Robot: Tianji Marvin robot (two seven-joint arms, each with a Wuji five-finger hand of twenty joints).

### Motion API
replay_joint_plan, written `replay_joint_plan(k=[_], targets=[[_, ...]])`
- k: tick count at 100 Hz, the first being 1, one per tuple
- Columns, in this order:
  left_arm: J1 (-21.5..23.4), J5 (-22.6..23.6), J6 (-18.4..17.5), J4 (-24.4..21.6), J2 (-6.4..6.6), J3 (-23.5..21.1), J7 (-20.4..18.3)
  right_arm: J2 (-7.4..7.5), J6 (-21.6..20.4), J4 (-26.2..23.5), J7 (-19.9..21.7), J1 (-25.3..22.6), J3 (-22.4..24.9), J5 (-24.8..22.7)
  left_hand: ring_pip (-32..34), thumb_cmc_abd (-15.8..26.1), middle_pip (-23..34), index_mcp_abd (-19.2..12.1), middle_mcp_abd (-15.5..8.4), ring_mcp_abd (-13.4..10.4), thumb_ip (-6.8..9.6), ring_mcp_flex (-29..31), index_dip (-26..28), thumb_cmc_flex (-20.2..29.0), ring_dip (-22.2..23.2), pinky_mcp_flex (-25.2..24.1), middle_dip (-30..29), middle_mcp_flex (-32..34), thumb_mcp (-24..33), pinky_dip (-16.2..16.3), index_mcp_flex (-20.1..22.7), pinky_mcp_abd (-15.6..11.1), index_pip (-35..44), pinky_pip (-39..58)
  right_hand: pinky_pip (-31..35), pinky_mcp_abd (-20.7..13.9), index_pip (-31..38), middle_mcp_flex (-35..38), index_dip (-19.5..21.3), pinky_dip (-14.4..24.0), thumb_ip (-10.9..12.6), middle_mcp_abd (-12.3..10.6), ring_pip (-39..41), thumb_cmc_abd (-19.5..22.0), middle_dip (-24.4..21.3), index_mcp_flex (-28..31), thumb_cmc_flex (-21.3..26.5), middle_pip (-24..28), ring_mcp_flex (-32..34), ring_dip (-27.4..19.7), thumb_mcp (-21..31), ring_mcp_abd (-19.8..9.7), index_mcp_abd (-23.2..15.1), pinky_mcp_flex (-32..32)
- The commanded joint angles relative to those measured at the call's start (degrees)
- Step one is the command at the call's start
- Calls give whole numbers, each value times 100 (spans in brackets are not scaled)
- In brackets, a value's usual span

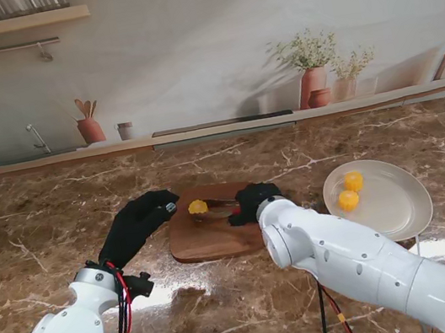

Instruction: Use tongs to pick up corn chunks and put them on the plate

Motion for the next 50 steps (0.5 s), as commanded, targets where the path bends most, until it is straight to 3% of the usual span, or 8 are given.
replay_joint_plan(k=[1, 24, 50], targets=[[28, -20, -2, -4, -18, 27, 15, 121, 13, -176, 157, -123, 37, -54, -167, 188, -66, -35, -116, 4, 219, -165, 65, 14, -71, -103, 6, -214, -160, 96, -138, -350, -44, -164, 2187, -417, 160, 750, 31, 470, -24, 114, 763, 820, -88, 765, -36, -26, 253, 191, 1142, -222, -680, 97], [16, -27, -38, 24, -28, 57, 57, 383, -5, -903, 429, -768, 971, -709, -169, 196, -65, -34, -117, -5, 220, -180, 66, 16, -70, -115, 10, -215, -178, 94, -134, -359, -55, -178, 2182, -417, 157, 761, 26, 482, -34, 70, 751, 776, -105, 793, -52, -73, 255, 224, 1222, -219, -710, 97], [-36, -59, -203, 165, -55, 141, 173, 569, 42, -1830, 801, -2057, 2804, -1716, -174, 196, -64, -54, -131, -12, 221, -194, 67, 22, -72, -125, 11, -210, -195, 93, -130, -368, -57, -192, 2179, -417, 156, 743, 32, 489, -44, 50, 739, 753, -95, 808, 4, -79, 257, 241, 1198, -218, -684, 98]])
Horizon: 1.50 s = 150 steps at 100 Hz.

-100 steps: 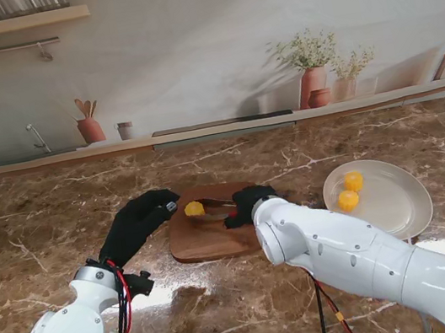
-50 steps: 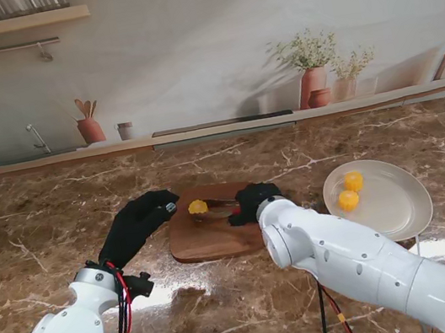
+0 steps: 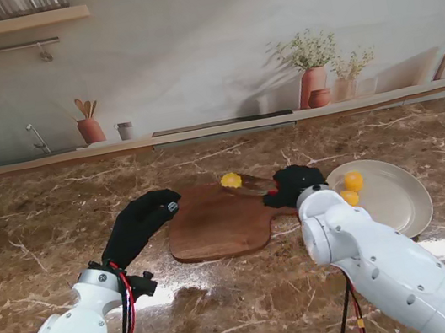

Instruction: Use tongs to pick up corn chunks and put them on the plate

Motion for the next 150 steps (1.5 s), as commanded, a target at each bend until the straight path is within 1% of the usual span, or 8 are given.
replay_joint_plan(k=[1, 27, 67, 82, 110, 125, 131, 150], targets=[[2, -10, -23, 73, -29, 33, 16, 184, 128, -69, 78, -266, 282, -34, -114, 196, -63, -55, -131, -12, 220, -182, 67, 21, -72, -116, 12, -208, -196, 94, -133, -367, -58, -138, 2179, -446, 73, 712, 25, 489, 8, 50, 739, 855, -35, 641, 155, 8, 249, 225, 961, -238, -609, 92], [-53, -5, -124, 193, -35, 52, 40, 232, 455, -301, 434, -1089, 1651, -519, -104, 193, -61, -64, -126, -25, 222, -159, 71, 24, -68, -104, 12, -198, -207, 101, -130, -374, -45, -132, 2188, -452, 78, 729, 40, 502, 9, 45, 735, 851, -16, 670, 223, 30, 249, 235, 897, -238, -602, 94], [-36, -2, -243, 320, -23, -3, -2, 230, 1138, -464, 747, -1864, 2865, -837, -119, 196, -72, -54, -120, -10, 225, -181, 67, 34, -71, -127, 9, -208, -210, 103, -128, -366, -50, -143, 2180, -493, 59, 680, 65, 512, 13, 19, 726, 913, 6, 655, 305, 10, 250, 242, 728, -242, -592, 98], [32, 22, -242, 284, -22, -52, 9, 243, 1197, -471, 1087, -1952, 3025, -1083, -123, 192, -79, -44, -117, -8, 226, -182, 65, 44, -74, -128, 7, -212, -209, 103, -128, -355, -59, -145, 2167, -516, 19, 655, 71, 507, 20, -5, 684, 909, 12, 628, 458, -7, 251, 238, 571, -293, -523, 98], [43, 31, -196, 243, -13, -42, -25, 257, 1505, -437, 1165, -1966, 2975, -1022, -126, 200, -81, -46, -123, -19, 225, -195, 63, 45, -77, -129, 6, -224, -217, 101, -137, -367, -71, -151, 2160, -563, -1, 632, 79, 509, 25, -17, 682, 902, 14, 602, 563, -11, 252, 263, 495, -324, -454, 101], [48, 61, -177, 220, -9, -46, -31, 275, 1673, -474, 1312, -2033, 3021, -964, -132, 199, -81, -47, -134, -29, 224, -196, 63, 37, -82, -136, 6, -229, -229, 99, -143, -367, -73, -158, 2106, -800, -143, 534, 14, 500, 48, -2, 612, 985, -4, 473, 1041, -56, 261, 259, -198, -478, -182, 115], [39, 77, -181, 229, -7, -37, -32, 284, 1708, -484, 1293, -2064, 3050, -859, -132, 200, -79, -60, -142, -42, 223, -189, 64, 28, -84, -124, 6, -225, -235, 100, -147, -373, -74, -154, 2082, -895, -203, 451, -27, 496, 89, 12, 586, 627, -1, 376, 1126, -58, 264, 250, -301, -545, -41, 122], [-2, 58, -189, 266, -10, 29, -33, 285, 1649, -540, 1146, -2188, 3171, -618, -143, 167, -74, -71, -146, -45, 230, -187, 74, 80, -90, -130, 5, -225, -206, 95, -155, -385, -49, -166, 1937, -1205, -475, -295, -178, 479, 240, 12, 444, -201, 102, -473, 158, 176, 276, 171, -179, -787, 595, 128]])
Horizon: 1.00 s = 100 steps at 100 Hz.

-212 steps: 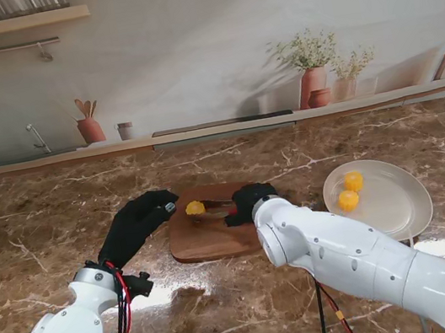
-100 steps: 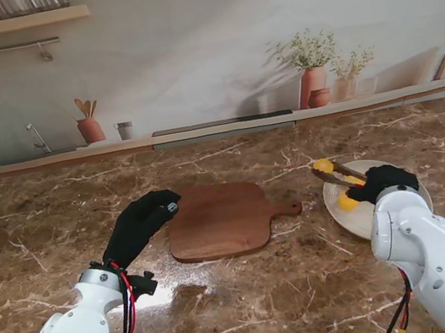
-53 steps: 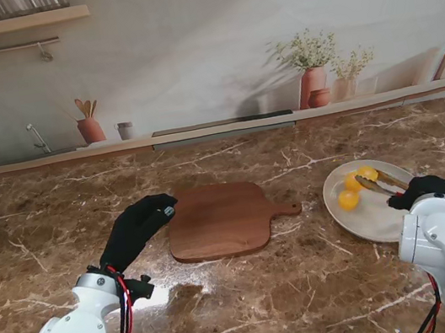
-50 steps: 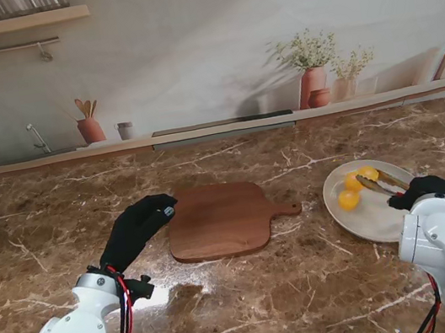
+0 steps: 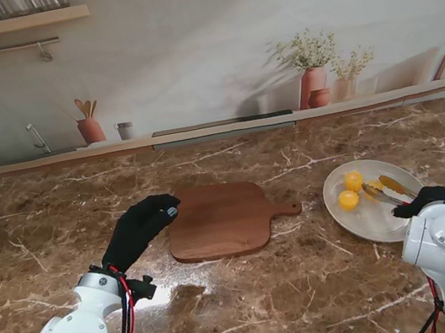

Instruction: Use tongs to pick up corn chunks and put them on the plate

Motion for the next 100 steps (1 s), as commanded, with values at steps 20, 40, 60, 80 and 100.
replay_joint_plan(k=[20, 40, 60, 80, 100], targets=[[-24, 5, 28, 16, 3, 66, -30, -32, -220, -206, -421, -314, 200, 267, -143, 167, -74, -68, -154, -41, 226, -164, 73, 53, -88, -85, 2, -224, -200, 95, -162, -387, -42, -169, 1989, -1137, 107, -27, -87, 503, 252, -10, 630, 151, 44, -71, -166, 350, 289, 114, 314, -745, 113, 148], [-44, 23, 33, 22, 6, 78, -40, -119, -679, -561, -992, -675, 282, 561, -160, 170, -87, -74, -152, -57, 225, -189, 60, 36, -94, -119, -5, -237, -200, 84, -168, -399, -59, -198, 2037, -1067, 205, 77, -92, 507, 234, -14, 672, 235, 14, 53, -192, 368, 287, 121, 372, -687, 22, 152], [-50, 70, 18, 41, 9, 131, -32, -175, -1246, -958, -1332, -989, 249, 766, -196, 164, -102, -78, -153, -69, 223, -236, 43, 31, -109, -188, -11, -251, -202, 47, -163, -410, -82, -277, 2041, -1060, 213, 96, -109, 498, 225, -22, 674, 272, 6, 69, -196, 356, 287, 118, 380, -686, 28, 152], [-24, 187, -35, 23, 7, 178, 40, -220, -1873, -1276, -1658, -1283, 230, 1023, -234, 166, -116, -78, -172, -100, 223, -264, 31, 27, -128, -239, -18, -254, -203, 3, -163, -433, -96, -355, 2038, -1051, 209, 101, -126, 488, 219, -22, 659, 289, 5, 71, -219, 341, 283, 107, 377, -666, 9, 148], [-23, 176, -47, 33, 8, 213, 32, -223, -2647, -1518, -1824, -1609, 201, 1053, -253, 176, -129, -91, -175, -116, 222, -265, 19, 22, -137, -244, -26, -264, -208, -22, -172, -446, -111, -383, 1992, -980, 179, 48, -144, 453, 211, -9, 600, 364, 7, 35, -330, 310, 284, 70, 329, -604, -10, 133]])
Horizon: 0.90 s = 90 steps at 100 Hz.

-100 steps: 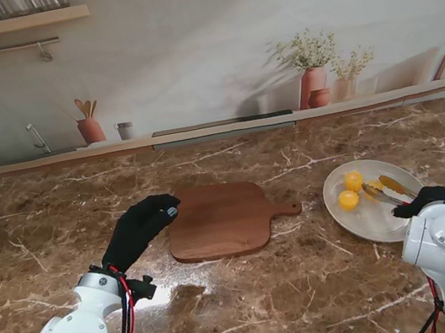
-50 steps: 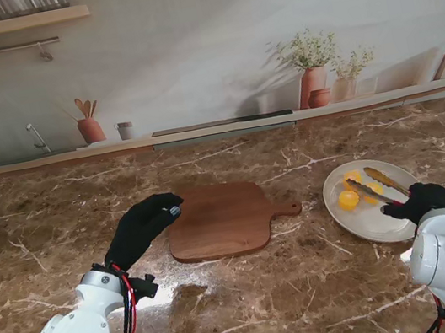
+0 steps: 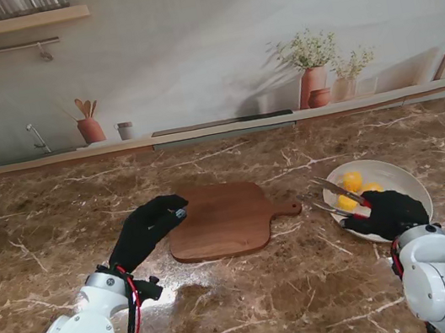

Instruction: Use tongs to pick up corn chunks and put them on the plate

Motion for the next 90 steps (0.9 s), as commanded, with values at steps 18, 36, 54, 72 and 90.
replay_joint_plan(k=[18, 36, 54, 72, 90], targets=[[60, 5, -32, -7, 1, 65, 0, 4, -953, -84, -176, -343, -310, 90, -110, 178, -109, -95, -185, -113, 222, -125, 15, 26, -76, -91, -30, -127, -208, -20, -171, -410, -112, -152, 1974, -884, 57, 164, -93, 428, 214, -28, 587, 431, 17, 149, -173, 108, 287, 54, 299, -537, -88, 129], [86, 13, -43, -45, 11, 54, -30, 56, -1567, 105, -435, -330, -690, -231, -111, 180, -103, -96, -191, -109, 221, -127, 15, 18, -77, -97, -29, -121, -215, -18, -169, -422, -105, -149, 1948, -836, 82, 164, -77, 401, 217, -136, 564, 441, 21, 163, -251, 94, 286, 34, 373, -517, -186, 119], [105, 38, -65, -72, 13, 24, -22, 116, -2306, 335, -590, -281, -894, -375, -107, 183, -99, -105, -189, -116, 222, -116, 19, 15, -75, -93, -29, -106, -216, -16, -162, -424, -94, -147, 1868, -732, 81, 99, -57, 345, 212, -188, 478, 441, 25, 107, -292, 59, 282, -20, 377, -452, -245, 95], [102, 30, -71, -54, 19, 23, -49, 165, -2388, 579, -782, -78, -1341, -649, -107, 176, -101, -94, -186, -114, 223, -121, 18, 18, -73, -98, -28, -113, -216, -13, -166, -418, -93, -142, 1821, -690, 65, 52, -44, 311, 229, -243, 410, 449, 33, 66, -322, 45, 284, -65, 310, -438, -299, 85], [104, 27, -91, -42, 18, 20, -44, 214, -2202, 863, -705, 318, -1812, -825, -102, 175, -102, -84, -171, -98, 223, -120, 17, 19, -69, -98, -26, -112, -214, -12, -158, -415, -91, -139, 1645, -681, -15, -100, -31, 221, 284, -313, 212, 419, 39, -72, -335, 5, 287, -176, 183, -427, -374, 54]])
